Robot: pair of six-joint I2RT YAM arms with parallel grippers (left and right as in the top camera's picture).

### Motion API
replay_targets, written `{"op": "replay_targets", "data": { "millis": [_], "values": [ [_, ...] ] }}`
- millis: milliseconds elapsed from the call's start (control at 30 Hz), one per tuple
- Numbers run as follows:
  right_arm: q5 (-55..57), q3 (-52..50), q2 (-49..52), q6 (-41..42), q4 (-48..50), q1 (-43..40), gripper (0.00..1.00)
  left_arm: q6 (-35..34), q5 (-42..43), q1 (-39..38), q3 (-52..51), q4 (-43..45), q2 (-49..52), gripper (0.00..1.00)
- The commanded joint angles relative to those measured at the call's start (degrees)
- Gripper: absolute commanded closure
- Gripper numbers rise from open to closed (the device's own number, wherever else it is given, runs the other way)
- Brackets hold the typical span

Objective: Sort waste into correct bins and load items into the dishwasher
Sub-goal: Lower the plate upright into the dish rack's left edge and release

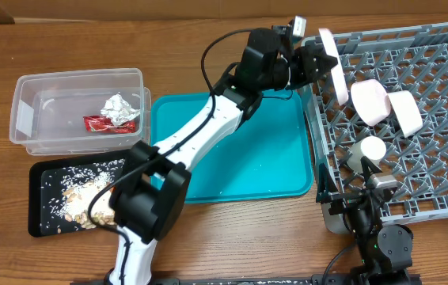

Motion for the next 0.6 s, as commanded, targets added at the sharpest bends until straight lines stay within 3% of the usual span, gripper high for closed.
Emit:
{"op": "replay_targets", "data": {
  "millis": [0,267,467,567],
  "values": [
    [-0.33,-0.59,-0.44,-0.17,0.37,-0.2,0.0,6.82,-4.39,0.68,2.82,-4.52,-7.89,0.96],
    [-0.31,-0.59,-0.44,-0.17,0.37,-0.2,0.0,10.73,-7.3,0.28,2.69,-19.39,-10.29,0.96],
    [-0.31,-0.59,-0.44,-0.17,0.37,-0.2,0.0,17.0,-3.67,-0.96,2.69,-8.41,-8.17,0.96],
    [-0.31,-0.59,-0.44,-0.17,0.37,-0.2,0.0,15.17,-4.42,-1.36,2.69,-6.93,-7.69,0.96]
  ]
}}
